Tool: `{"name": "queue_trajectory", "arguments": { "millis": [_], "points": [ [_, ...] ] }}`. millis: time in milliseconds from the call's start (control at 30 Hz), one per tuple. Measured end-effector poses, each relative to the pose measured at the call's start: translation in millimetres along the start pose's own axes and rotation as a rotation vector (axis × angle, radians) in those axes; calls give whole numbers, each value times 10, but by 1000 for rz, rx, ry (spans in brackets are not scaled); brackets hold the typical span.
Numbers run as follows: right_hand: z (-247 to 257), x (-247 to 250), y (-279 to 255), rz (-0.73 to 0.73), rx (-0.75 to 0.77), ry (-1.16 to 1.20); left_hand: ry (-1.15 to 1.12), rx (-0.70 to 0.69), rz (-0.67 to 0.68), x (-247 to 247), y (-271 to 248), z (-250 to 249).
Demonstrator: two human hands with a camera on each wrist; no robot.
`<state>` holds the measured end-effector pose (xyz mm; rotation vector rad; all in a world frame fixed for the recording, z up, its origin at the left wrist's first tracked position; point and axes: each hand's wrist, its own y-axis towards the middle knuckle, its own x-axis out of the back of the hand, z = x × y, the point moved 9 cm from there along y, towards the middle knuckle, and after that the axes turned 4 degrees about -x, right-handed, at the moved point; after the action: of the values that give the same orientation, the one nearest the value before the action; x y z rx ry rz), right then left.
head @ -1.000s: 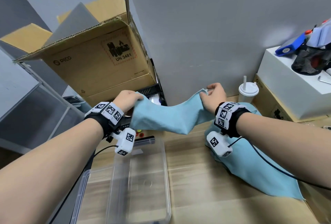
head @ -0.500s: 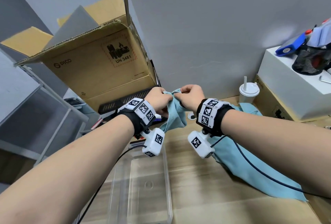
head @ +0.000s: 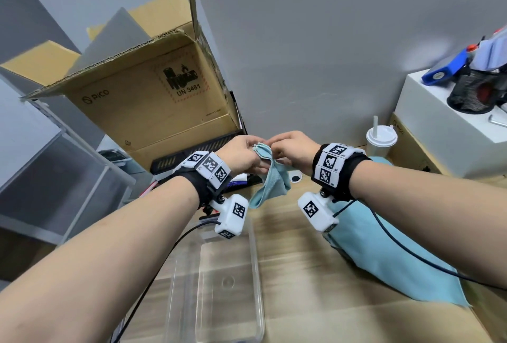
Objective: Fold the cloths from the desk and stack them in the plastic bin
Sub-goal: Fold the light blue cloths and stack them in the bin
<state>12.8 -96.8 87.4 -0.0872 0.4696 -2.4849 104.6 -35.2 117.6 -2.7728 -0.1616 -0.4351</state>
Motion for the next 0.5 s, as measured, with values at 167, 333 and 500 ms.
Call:
{"name": "queue_trajectory", "arguments": {
  "millis": [167, 333, 500],
  "points": [
    [38, -12, -91, 110, 59, -138, 234, -91, -133, 158, 4, -17],
    [-151, 18, -142, 195, 118, -654, 492, -135, -179, 274, 62, -118],
    [-268, -6, -126, 142, 94, -629, 624, -222, -139, 225, 50, -253]
  ]
}}
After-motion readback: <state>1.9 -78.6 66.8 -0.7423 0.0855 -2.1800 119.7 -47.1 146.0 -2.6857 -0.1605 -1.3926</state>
